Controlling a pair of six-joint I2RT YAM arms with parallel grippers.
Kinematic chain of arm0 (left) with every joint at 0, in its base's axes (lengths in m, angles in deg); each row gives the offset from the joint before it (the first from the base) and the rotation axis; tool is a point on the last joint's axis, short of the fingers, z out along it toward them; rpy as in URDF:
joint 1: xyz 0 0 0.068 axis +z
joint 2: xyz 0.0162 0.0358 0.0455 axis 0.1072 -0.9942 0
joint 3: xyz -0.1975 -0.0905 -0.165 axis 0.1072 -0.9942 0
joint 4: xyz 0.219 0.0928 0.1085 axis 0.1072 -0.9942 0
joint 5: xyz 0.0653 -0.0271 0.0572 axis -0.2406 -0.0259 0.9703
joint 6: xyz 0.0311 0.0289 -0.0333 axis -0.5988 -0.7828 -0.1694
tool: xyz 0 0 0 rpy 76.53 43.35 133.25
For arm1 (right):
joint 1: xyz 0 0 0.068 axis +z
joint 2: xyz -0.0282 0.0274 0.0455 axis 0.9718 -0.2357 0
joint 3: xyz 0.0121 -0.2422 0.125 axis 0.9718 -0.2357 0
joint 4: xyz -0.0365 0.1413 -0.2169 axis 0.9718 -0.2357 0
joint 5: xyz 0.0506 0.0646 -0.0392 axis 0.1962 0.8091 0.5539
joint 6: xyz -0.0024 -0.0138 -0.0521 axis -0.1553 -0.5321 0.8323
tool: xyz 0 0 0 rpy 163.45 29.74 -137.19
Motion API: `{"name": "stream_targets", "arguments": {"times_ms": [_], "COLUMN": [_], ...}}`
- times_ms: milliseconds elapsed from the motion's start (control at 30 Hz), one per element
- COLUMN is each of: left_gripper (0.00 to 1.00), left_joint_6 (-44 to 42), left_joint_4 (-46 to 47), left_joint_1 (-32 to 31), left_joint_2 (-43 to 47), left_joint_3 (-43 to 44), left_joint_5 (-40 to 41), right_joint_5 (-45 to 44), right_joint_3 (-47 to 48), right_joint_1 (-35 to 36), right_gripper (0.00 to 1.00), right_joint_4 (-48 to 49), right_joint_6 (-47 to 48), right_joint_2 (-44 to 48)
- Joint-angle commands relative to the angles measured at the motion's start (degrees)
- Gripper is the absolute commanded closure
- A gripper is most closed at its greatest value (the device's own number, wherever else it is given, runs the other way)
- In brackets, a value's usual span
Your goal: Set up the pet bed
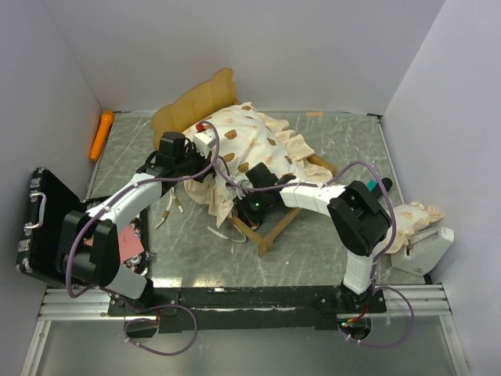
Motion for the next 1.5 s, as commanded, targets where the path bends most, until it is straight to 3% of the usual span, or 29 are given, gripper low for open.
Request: {"name": "stream_targets", "arguments": {"times_ms": [0,100,233,300,433,500,633,767,900,967,1267,1467], "left_gripper": [0.99,0.99,0.99,0.99,0.99,0.99,0.99,0.99,0.99,0.99,0.99,0.99], "left_joint_6": [-1.8,-1.4,-1.1,-1.2,-1.7,-1.6,-1.2,-1.7,-1.9,-2.0,-1.7,-1.6], "left_joint_4": [1.6,0.9,1.7,1.8,1.7,1.9,1.6,1.6,0.9,0.7,1.0,1.3], "left_joint_1": [0.4,0.4,0.4,0.4,0.4,0.4,0.4,0.4,0.3,0.2,-0.4,-0.4], "left_joint_2": [1.8,1.6,1.6,1.5,0.8,0.4,0.4,0.7,0.9,0.9,0.4,0.5], "left_joint_3": [0.6,1.0,0.5,0.3,0.5,0.6,0.6,0.1,-0.5,-0.7,-0.7,-1.1], "left_joint_5": [2.7,2.0,2.1,2.1,2.3,2.2,1.6,1.4,0.0,-0.6,-1.4,-0.6], "right_joint_5": [-16.9,-24.3,-24.7,-23.5,-12.3,-10.7,-10.9,-10.9,-18.7,-21.0,-10.5,-4.6], "right_joint_3": [-0.4,-2.0,-5.5,-6.6,-8.6,-8.0,-5.3,-5.0,-6.0,-6.5,-10.3,-7.8], "right_joint_1": [0.4,1.6,2.9,3.7,3.8,3.7,3.7,3.7,3.7,3.8,3.8,4.0], "right_gripper": [1.00,0.90,0.70,0.62,0.53,0.45,0.43,0.43,0.58,0.60,0.72,0.93], "right_joint_4": [-6.3,-3.6,-0.6,0.2,6.3,6.8,3.5,3.3,0.2,-2.5,-1.2,0.4], "right_joint_6": [-2.3,-2.0,-2.5,-1.8,-0.8,-1.1,-0.5,-1.3,-4.0,-4.3,-6.6,-8.0], "right_joint_2": [-5.4,-5.3,0.9,6.3,15.7,17.1,17.6,20.6,24.4,25.1,20.4,12.8]}}
